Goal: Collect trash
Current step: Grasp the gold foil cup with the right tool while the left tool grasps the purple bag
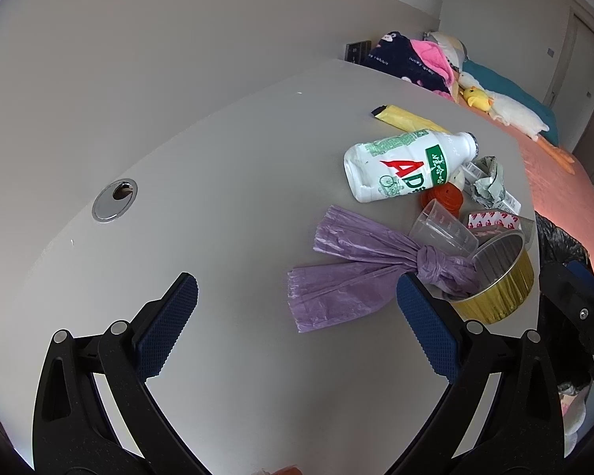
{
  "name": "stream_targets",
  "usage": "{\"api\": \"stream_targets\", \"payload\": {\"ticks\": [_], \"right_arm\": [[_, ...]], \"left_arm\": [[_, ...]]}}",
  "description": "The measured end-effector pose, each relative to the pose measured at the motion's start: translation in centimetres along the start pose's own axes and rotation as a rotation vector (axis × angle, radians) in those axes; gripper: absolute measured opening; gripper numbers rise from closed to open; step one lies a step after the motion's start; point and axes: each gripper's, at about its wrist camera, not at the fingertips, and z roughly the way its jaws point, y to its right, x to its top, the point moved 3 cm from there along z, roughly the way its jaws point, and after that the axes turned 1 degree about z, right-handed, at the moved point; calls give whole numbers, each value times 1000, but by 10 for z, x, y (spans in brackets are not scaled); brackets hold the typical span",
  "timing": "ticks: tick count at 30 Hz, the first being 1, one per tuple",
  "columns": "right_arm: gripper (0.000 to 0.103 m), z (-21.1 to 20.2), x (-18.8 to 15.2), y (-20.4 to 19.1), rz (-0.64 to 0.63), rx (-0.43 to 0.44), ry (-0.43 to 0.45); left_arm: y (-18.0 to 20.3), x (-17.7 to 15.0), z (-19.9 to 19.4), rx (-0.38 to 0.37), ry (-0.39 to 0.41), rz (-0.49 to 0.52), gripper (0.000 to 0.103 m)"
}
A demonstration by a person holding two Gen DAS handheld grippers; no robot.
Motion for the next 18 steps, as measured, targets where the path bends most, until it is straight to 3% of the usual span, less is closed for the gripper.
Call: {"api": "stream_targets", "payload": {"ticks": [8,14,18], "right_arm": [[100,24,1,-7,70,27,-46],[100,40,-2,-7,146,28,-83],[87,46,-5,-8,176,33,-100]], "left_arm": [[-5,1,4,-7,-9,10,97],[-12,0,13,-48,-40,-48,97],[-16,-1,14,-44,-40,-63,97]]}}
